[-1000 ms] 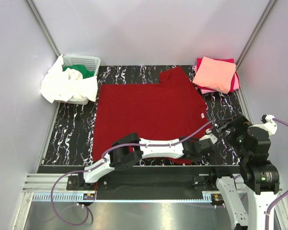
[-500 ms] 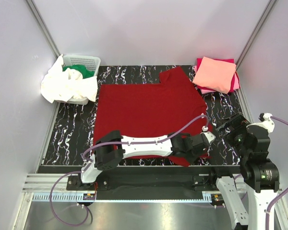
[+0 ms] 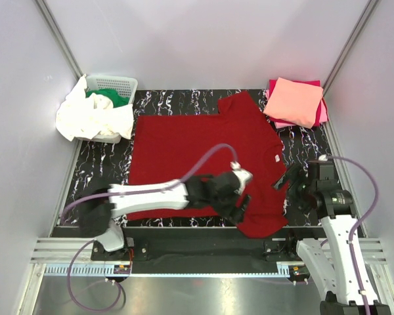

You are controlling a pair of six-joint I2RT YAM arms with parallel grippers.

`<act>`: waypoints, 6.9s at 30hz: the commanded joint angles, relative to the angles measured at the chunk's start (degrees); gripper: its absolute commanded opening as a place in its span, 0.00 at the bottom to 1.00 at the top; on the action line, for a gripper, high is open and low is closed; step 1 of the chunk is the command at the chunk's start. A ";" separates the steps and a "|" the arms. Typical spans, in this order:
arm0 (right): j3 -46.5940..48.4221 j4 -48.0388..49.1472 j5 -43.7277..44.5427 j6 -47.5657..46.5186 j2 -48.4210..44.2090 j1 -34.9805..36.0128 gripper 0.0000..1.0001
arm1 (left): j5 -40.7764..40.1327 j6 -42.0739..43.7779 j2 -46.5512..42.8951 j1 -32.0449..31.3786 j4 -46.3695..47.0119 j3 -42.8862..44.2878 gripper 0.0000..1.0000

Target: Fold and stack the t-shirts

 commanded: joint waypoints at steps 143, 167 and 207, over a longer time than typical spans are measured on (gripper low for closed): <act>27.25 5.44 13.83 -6.81 48.43 37.62 0.00 | -17.40 -0.81 -24.22 52.65 -26.37 -11.44 0.00; 40.35 4.21 14.97 -17.71 65.57 25.22 0.00 | -16.78 8.86 -3.99 60.31 -24.34 -2.48 0.00; 45.38 5.53 20.95 -19.30 66.56 20.30 0.91 | -15.92 2.54 -19.97 61.63 -17.59 -13.42 0.73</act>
